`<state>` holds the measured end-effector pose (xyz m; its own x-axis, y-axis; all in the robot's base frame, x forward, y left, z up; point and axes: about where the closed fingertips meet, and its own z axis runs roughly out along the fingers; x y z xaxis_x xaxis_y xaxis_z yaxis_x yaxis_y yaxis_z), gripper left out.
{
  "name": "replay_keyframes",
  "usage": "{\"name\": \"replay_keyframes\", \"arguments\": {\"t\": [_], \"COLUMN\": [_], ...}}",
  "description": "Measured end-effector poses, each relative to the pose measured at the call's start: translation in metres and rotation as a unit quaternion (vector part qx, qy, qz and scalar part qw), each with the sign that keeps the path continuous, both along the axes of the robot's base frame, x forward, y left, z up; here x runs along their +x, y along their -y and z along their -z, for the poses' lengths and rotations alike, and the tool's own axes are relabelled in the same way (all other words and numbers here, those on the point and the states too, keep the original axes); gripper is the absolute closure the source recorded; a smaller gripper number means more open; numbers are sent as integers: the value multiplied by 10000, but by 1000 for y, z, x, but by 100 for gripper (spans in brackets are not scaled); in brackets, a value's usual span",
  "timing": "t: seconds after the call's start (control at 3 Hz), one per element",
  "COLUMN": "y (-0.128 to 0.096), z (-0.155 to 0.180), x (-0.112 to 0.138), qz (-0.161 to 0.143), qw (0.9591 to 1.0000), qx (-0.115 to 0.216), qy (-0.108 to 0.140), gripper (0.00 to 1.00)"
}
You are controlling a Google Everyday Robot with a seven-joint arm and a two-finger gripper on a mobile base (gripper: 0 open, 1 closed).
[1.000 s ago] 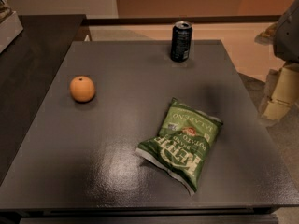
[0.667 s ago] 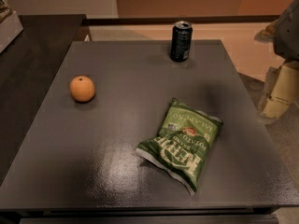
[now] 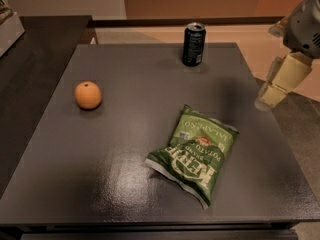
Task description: Move pepsi can near orange
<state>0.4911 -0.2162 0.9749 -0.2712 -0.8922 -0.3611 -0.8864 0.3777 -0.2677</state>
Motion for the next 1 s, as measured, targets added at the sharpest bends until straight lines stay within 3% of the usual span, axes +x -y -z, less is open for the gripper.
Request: {"name": "replay_keyframes", "arguments": {"t": [1.0], "y": [-14], "z": [24], "x": [111], "qz": [452], "qw": [9941], "qx": [898], "qy": [412], "gripper": [0]}}
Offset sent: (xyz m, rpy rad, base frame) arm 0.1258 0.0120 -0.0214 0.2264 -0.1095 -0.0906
